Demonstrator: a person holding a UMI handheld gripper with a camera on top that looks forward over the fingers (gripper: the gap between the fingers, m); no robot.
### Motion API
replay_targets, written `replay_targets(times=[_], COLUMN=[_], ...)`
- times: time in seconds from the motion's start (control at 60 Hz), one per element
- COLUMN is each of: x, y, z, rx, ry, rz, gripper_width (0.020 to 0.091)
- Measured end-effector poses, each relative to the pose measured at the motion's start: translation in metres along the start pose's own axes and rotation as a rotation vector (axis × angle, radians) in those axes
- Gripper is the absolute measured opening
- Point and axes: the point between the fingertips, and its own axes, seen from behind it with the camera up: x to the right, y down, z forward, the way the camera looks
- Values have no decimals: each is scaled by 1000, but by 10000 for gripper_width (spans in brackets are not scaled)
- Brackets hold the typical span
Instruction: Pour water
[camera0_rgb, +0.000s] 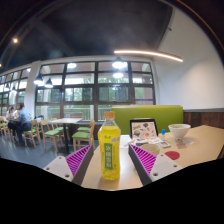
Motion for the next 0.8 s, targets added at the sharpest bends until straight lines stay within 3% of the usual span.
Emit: replay_targets(times=[0.267, 0.283, 0.35, 0.533, 0.617, 0.8], x=[3, 2, 3, 1, 1, 7], y=[7, 6, 16, 16, 18, 14], z=[97, 102, 117, 124, 127, 133], rx=[-29, -29, -60, -38, -50, -82], ry=[75, 73, 87, 68, 61, 48], rz=[-47, -46, -56, -66, -26, 290], gripper_width=[827, 806, 500, 446, 370, 367])
